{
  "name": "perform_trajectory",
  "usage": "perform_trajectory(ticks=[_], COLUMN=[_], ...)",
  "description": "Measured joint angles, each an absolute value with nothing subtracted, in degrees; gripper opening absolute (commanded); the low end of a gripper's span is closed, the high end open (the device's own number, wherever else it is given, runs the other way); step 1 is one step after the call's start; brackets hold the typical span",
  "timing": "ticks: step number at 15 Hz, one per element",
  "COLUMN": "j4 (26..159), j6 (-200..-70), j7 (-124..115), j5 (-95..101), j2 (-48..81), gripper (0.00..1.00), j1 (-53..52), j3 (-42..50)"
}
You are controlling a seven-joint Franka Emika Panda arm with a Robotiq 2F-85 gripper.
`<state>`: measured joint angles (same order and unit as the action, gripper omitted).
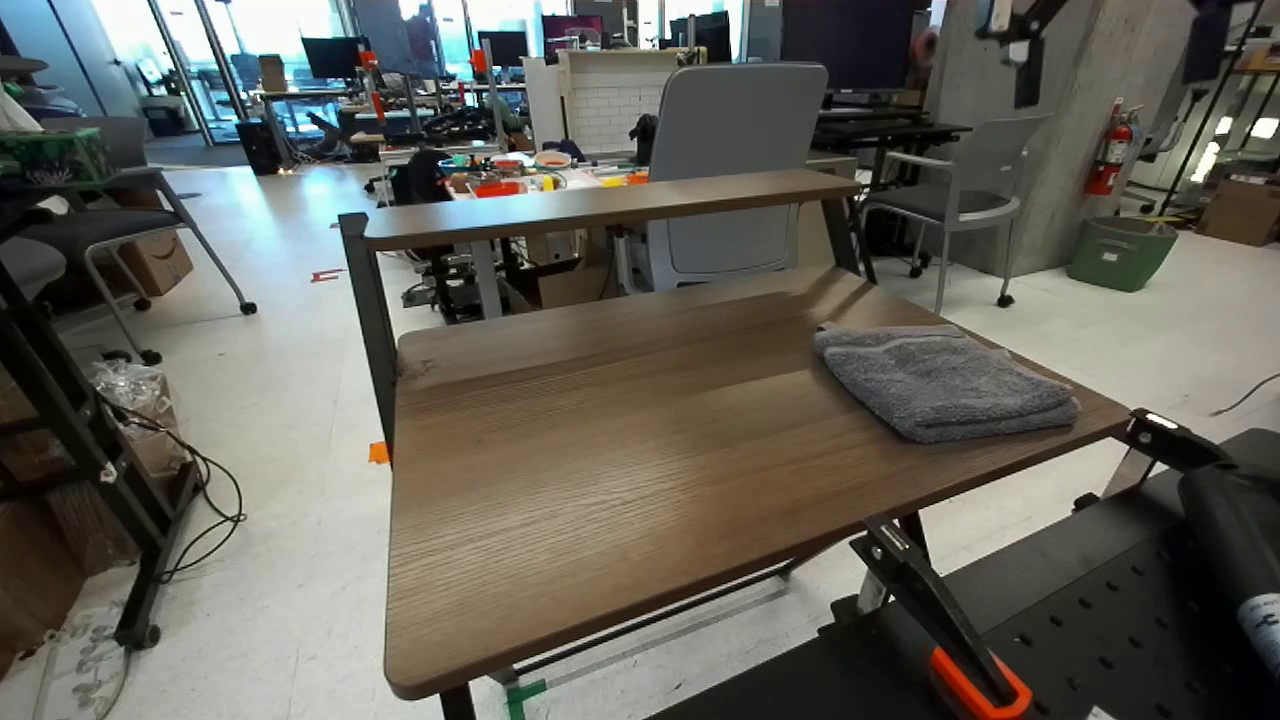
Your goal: Move the grey towel to the left
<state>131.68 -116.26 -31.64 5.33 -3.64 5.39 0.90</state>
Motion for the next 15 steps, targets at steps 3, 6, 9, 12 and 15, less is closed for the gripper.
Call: perform_trajectory(ticks=[3, 6, 9, 12, 15], j4=[133.5, 134.6, 134.9, 134.9, 134.9], j6=[-123.1, -127.5, -130.4, -133.7, -137.1], j7=[-38.2, -43.0, -43.9, -43.9, -43.9], j5=[9.1, 11.7, 11.9, 11.8, 11.0], j2=[-0.7, 2.9, 6.3, 9.5, 12.6], gripper=[1.0, 1.0, 1.0, 1.0, 1.0], j1=[5.3, 5.3, 5.3, 5.3, 5.2], j3=[0.9, 1.1, 1.9, 3.0, 3.7])
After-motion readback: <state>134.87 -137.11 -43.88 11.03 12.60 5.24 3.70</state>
